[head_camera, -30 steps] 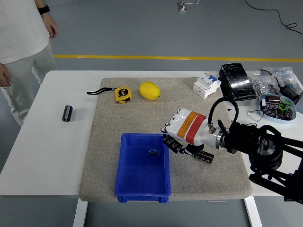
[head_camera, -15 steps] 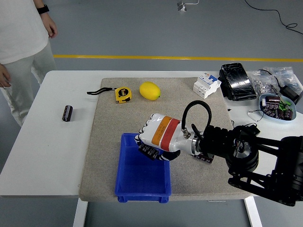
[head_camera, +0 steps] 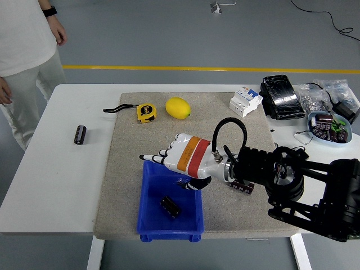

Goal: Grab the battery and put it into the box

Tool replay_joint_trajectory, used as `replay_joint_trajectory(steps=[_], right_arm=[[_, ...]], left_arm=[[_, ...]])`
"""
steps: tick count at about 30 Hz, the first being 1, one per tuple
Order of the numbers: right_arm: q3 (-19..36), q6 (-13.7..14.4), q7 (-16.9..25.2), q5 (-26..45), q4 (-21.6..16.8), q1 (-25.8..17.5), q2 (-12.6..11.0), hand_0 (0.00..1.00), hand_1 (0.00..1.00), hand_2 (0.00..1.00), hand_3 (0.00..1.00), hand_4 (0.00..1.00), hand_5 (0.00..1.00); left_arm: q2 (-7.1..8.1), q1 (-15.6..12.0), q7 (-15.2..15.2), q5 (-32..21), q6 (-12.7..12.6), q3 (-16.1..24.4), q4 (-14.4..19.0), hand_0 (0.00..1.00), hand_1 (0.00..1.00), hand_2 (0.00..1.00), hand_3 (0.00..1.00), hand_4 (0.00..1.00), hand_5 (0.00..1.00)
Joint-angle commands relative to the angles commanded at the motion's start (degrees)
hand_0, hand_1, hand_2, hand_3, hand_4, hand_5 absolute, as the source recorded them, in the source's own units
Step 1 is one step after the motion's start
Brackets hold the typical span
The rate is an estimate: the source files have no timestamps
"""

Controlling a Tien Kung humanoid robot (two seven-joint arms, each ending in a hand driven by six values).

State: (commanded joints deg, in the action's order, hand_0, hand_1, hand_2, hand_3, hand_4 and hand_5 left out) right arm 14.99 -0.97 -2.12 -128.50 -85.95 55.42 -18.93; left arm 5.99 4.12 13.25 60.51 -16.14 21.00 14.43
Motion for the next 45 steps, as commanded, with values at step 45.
replay_joint_trajectory(steps=[45], right_arm=[[-12.41,15.22,10.02,-1.5,11.87,0.87,-15.17,0.573,0.662,0.791,0.87,0.987,0.21]], left_arm=[[-0.28,0.09,0.19,-0.39,0.79,-0.28,0.02,0.68,0.629,0.679,0.624,0.623,0.698]])
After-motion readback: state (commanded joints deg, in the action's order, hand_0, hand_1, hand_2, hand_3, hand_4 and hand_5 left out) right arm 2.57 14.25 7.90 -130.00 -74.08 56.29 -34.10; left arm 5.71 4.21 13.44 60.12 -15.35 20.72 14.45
